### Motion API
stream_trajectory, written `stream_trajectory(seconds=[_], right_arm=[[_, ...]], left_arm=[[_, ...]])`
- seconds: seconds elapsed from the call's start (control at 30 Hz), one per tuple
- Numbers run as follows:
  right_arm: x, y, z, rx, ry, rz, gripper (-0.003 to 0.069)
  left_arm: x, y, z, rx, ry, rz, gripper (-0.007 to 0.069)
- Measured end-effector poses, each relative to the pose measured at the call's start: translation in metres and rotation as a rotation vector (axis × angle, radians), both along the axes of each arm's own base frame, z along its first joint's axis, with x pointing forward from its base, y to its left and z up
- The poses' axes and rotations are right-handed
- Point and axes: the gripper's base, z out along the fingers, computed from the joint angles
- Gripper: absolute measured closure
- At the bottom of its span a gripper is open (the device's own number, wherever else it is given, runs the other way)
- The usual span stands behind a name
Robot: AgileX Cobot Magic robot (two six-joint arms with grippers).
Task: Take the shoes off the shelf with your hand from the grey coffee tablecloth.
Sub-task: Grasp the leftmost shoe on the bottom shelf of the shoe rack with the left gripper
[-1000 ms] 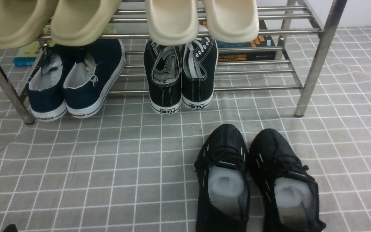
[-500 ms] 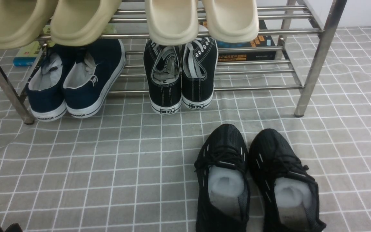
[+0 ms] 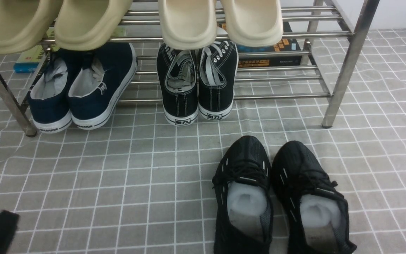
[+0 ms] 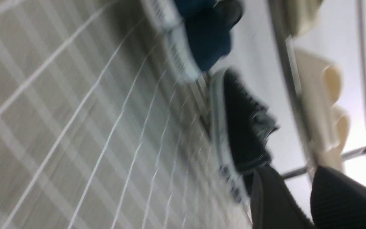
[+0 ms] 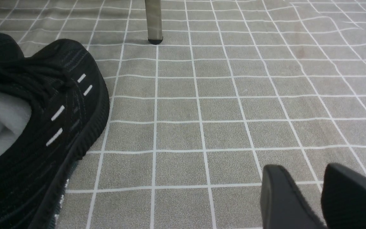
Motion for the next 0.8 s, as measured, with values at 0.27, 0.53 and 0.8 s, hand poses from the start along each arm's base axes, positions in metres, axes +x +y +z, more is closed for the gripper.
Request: stream_trajectory(seconds=[0.27,0.53,0.8], right_arm=[[0.0,0.0,0.0,0.0,0.0,0.0,0.0431],[0.0,0.0,0.0,0.0,0.0,0.0,0.0423],[0.0,0.0,0.0,0.0,0.0,0.0,0.0421]], left_arm=[[0.027,0.001,0.058,0.131,0.035,0.03,0.0615],[0.126,-0.021,0.095,0.388,0.698,-0.281,0.0622],[0.196,-0.005,0.118,0.368,0.786,-0.054,0.0521]])
